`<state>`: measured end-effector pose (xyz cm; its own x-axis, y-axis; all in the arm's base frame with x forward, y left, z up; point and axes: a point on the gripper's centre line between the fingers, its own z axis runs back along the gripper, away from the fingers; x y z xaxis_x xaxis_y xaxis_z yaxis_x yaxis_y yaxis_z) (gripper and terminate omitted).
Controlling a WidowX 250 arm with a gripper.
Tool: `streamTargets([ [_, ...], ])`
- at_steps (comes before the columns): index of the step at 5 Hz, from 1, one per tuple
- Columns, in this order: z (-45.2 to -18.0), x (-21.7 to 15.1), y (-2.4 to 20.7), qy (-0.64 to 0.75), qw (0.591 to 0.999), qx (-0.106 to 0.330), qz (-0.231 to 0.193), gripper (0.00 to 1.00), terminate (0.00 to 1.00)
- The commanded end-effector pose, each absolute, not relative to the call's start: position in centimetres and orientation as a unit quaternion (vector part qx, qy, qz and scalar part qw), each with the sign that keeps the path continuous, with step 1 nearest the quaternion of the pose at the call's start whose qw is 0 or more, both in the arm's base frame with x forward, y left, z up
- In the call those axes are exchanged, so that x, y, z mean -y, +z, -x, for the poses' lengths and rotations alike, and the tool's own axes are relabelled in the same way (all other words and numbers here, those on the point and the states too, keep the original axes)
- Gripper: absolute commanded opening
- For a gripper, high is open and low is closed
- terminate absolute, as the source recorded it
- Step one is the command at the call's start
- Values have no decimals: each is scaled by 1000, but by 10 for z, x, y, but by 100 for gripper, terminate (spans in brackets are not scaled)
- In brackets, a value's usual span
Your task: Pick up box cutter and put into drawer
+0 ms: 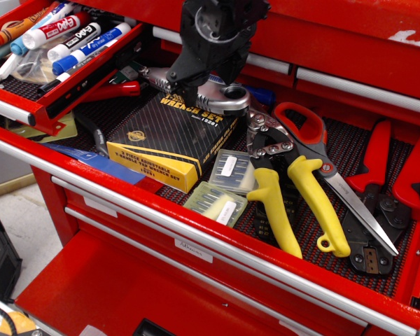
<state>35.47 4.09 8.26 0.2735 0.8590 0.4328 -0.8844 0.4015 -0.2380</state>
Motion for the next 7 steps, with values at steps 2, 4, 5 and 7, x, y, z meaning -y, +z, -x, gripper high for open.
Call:
streamTargets([
  [2, -355, -52, 64, 552, 798, 243, 1, 100, 0],
  [4, -335, -34, 84, 562, 802, 200, -31, 0, 0],
  [5, -319, -10, 114, 583, 786, 184, -84, 0, 0],
  [7, -297, -29, 168, 559, 771, 245, -183, 0, 0],
])
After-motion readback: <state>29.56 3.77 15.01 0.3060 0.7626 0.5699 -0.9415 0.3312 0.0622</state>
